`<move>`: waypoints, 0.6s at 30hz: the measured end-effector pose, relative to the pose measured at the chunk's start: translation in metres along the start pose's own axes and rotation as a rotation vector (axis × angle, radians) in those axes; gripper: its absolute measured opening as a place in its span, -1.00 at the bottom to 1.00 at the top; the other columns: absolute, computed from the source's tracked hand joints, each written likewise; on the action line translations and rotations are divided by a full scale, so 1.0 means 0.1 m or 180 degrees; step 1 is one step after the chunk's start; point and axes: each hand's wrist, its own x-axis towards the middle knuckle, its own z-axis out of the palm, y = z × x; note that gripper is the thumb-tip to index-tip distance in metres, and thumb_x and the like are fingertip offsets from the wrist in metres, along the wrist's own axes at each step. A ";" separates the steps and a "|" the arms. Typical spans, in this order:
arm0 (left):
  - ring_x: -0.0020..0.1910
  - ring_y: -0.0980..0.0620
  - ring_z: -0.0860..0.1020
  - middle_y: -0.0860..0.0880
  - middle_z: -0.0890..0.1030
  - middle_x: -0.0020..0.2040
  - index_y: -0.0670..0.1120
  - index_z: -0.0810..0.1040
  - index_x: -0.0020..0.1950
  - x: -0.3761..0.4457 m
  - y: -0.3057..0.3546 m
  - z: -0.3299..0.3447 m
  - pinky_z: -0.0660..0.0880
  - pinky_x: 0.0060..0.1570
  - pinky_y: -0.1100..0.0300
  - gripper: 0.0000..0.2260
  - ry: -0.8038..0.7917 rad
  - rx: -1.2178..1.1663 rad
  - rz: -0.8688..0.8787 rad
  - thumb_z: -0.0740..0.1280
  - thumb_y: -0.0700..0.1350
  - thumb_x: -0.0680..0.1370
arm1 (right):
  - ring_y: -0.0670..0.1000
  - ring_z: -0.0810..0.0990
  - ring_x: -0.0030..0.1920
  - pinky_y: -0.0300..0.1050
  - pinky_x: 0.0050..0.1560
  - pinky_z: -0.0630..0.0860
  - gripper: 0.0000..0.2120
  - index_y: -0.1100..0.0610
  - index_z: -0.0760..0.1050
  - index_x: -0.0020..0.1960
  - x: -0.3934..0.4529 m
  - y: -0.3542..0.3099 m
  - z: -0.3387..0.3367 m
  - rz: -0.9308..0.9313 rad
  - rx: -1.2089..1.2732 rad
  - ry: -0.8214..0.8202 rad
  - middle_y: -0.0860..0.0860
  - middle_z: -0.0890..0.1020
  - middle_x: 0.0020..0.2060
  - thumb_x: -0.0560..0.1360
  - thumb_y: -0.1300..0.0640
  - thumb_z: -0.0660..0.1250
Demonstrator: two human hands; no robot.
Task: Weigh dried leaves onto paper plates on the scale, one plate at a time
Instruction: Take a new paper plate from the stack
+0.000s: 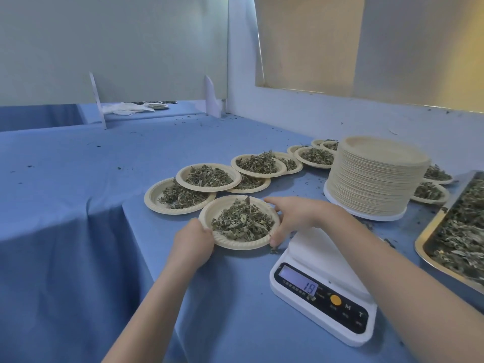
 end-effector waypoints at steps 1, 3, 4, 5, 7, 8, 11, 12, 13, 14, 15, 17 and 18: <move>0.05 -0.24 0.54 -0.24 0.59 0.04 -0.16 0.38 0.17 0.00 0.01 -0.01 0.47 -0.01 0.04 -0.81 -0.0009 0.0098 0.0003 0.09 -0.13 0.62 | 0.03 0.44 0.31 -0.01 0.29 0.42 -0.01 0.04 0.11 0.52 0.00 0.00 0.00 -0.0009 -0.0045 0.0020 -0.03 0.41 0.38 0.24 0.11 0.60; 0.06 -0.24 0.53 -0.26 0.58 0.06 -0.17 0.36 0.10 -0.02 0.03 -0.02 0.42 -0.09 0.06 -0.85 0.0006 0.0213 0.0013 0.07 -0.13 0.63 | 0.02 0.39 0.36 -0.06 0.32 0.36 0.02 0.03 0.05 0.54 -0.01 0.02 0.01 -0.0015 -0.0103 0.0039 -0.04 0.36 0.42 0.26 0.06 0.59; 0.05 -0.23 0.52 -0.27 0.56 0.06 -0.18 0.33 0.04 -0.04 0.04 -0.04 0.38 -0.15 0.07 -0.87 0.0050 0.0273 0.0024 0.07 -0.14 0.63 | 0.03 0.36 0.38 -0.08 0.32 0.33 0.04 0.03 0.02 0.54 -0.02 0.02 0.01 -0.0014 -0.0088 0.0060 -0.03 0.33 0.44 0.27 0.05 0.59; 0.03 -0.22 0.50 -0.27 0.54 0.07 -0.19 0.31 0.01 -0.09 0.06 -0.06 0.33 -0.20 0.08 -0.87 0.0136 0.0340 0.0050 0.07 -0.15 0.63 | 0.02 0.34 0.40 -0.13 0.30 0.32 0.04 0.02 -0.01 0.55 -0.04 0.03 0.00 -0.0018 -0.0068 0.0095 -0.01 0.30 0.46 0.29 0.03 0.58; 0.00 -0.19 0.46 -0.26 0.50 0.11 -0.23 0.34 0.10 -0.18 0.13 -0.10 0.29 -0.22 0.10 -0.84 0.0400 0.0408 0.0180 0.08 -0.15 0.63 | 0.01 0.29 0.42 -0.20 0.20 0.29 0.02 -0.01 -0.03 0.55 -0.12 0.02 -0.03 -0.0049 -0.0025 0.0215 -0.01 0.26 0.47 0.31 -0.02 0.56; 0.01 -0.18 0.46 -0.24 0.50 0.12 -0.24 0.36 0.15 -0.23 0.19 -0.11 0.30 -0.20 0.11 -0.80 0.0493 0.0372 0.0288 0.10 -0.15 0.63 | 0.00 0.29 0.42 -0.21 0.19 0.29 0.01 -0.02 -0.01 0.55 -0.16 0.01 -0.04 -0.0089 0.0015 0.0289 -0.01 0.26 0.47 0.31 -0.03 0.55; 0.06 -0.15 0.50 -0.17 0.55 0.10 -0.16 0.43 0.20 -0.37 0.50 -0.09 0.41 -0.11 0.10 -0.79 0.0381 0.0087 0.0699 0.15 -0.13 0.60 | -0.02 0.27 0.44 -0.09 0.31 0.34 -0.03 -0.05 0.01 0.55 -0.33 -0.06 -0.11 -0.0219 0.0106 0.0492 -0.02 0.25 0.47 0.33 -0.05 0.53; 0.08 -0.15 0.51 -0.17 0.55 0.10 -0.14 0.44 0.22 -0.41 0.63 -0.05 0.43 -0.07 0.09 -0.77 0.0288 0.0041 0.0862 0.15 -0.14 0.59 | -0.02 0.27 0.44 -0.08 0.31 0.33 -0.05 -0.04 0.02 0.55 -0.39 -0.07 -0.14 -0.0260 0.0103 0.0550 -0.02 0.26 0.47 0.35 -0.05 0.52; 0.07 -0.14 0.52 -0.16 0.55 0.11 -0.12 0.44 0.24 -0.46 0.76 0.00 0.43 -0.07 0.09 -0.76 0.0204 0.0035 0.1021 0.15 -0.16 0.59 | -0.02 0.28 0.43 -0.08 0.29 0.34 -0.08 -0.05 0.05 0.55 -0.47 -0.07 -0.17 -0.0306 0.0098 0.0610 -0.02 0.27 0.46 0.36 -0.05 0.51; 0.05 -0.12 0.53 -0.15 0.55 0.12 -0.11 0.43 0.26 -0.50 0.88 0.06 0.42 -0.11 0.12 -0.74 0.0142 0.0034 0.1161 0.15 -0.17 0.58 | -0.02 0.31 0.41 -0.11 0.26 0.36 -0.11 -0.05 0.07 0.54 -0.55 -0.07 -0.20 -0.0347 0.0108 0.0668 -0.02 0.31 0.44 0.37 -0.04 0.51; 0.00 -0.09 0.53 -0.13 0.54 0.13 -0.10 0.43 0.27 -0.55 0.99 0.13 0.39 -0.18 0.15 -0.72 0.0073 0.0023 0.1274 0.14 -0.18 0.58 | -0.03 0.36 0.36 -0.15 0.21 0.37 -0.15 -0.06 0.12 0.52 -0.65 -0.04 -0.23 -0.0386 0.0132 0.0741 -0.03 0.36 0.38 0.37 -0.02 0.50; -0.07 0.00 0.47 -0.10 0.52 0.14 -0.10 0.42 0.28 -0.64 1.20 0.30 0.31 -0.31 0.24 -0.72 -0.0087 -0.0013 0.1467 0.14 -0.20 0.58 | -0.07 0.44 0.23 -0.24 0.08 0.36 -0.25 -0.07 0.22 0.47 -0.86 0.07 -0.28 -0.0420 0.0173 0.0931 -0.09 0.43 0.18 0.38 0.06 0.50; -0.09 0.01 0.45 -0.10 0.51 0.15 -0.10 0.41 0.28 -0.70 1.30 0.40 0.30 -0.33 0.25 -0.72 -0.0177 -0.0016 0.1556 0.14 -0.21 0.58 | -0.07 0.46 0.19 -0.24 0.07 0.36 -0.31 -0.05 0.27 0.44 -0.98 0.16 -0.30 -0.0386 0.0178 0.1004 -0.10 0.44 0.13 0.39 0.10 0.49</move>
